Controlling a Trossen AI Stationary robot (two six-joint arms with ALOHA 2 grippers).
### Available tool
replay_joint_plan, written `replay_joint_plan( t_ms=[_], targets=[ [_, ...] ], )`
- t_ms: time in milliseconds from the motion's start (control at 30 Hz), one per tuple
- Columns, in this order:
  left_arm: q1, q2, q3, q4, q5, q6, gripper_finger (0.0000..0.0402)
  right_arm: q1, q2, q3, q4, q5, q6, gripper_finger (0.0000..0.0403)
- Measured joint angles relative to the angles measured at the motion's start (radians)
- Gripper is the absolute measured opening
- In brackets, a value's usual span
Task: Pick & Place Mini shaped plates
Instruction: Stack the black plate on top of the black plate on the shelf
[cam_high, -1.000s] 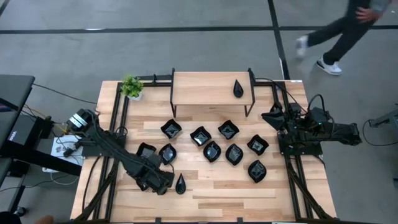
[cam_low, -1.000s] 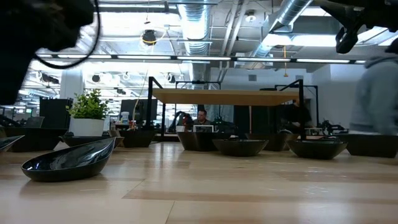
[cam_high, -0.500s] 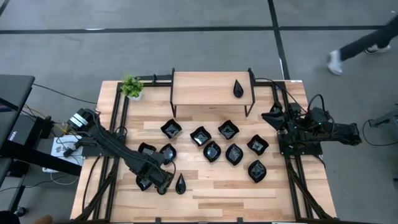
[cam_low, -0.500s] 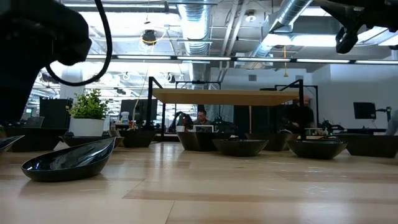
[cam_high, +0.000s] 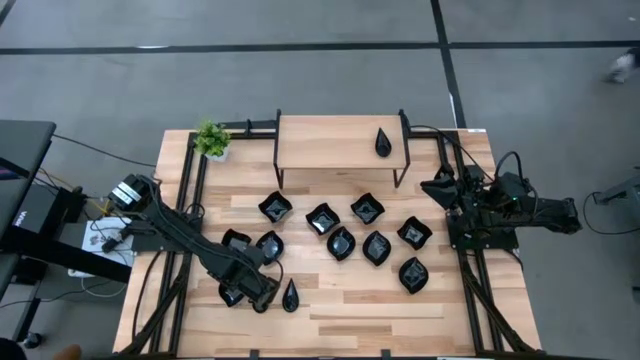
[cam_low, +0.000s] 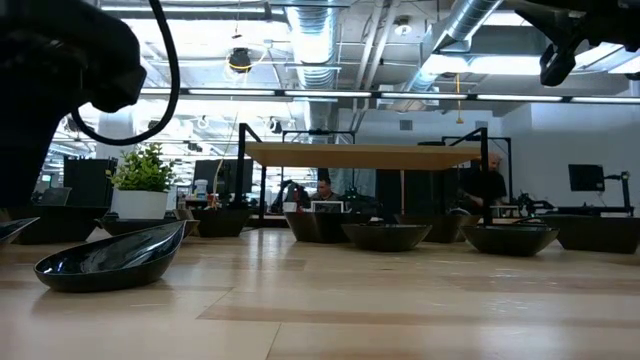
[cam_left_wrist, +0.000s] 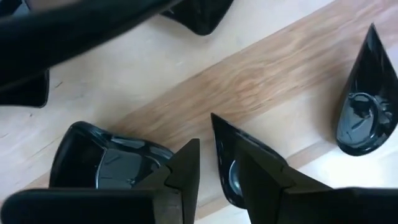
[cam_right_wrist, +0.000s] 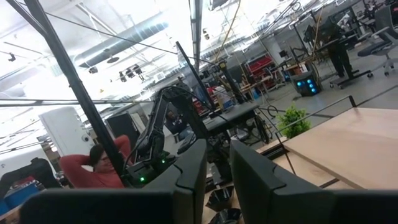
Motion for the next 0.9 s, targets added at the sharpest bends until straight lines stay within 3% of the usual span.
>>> replay_joint_plan(
  t_ms=[900],
  targets=[
    [-0.017, 0.053, 0.001, 0.05, 0.004, 0.013, 0.0102, 0.0, 0.0, 0.0, 0.005, 0.003, -0.002, 0.0067]
  ],
)
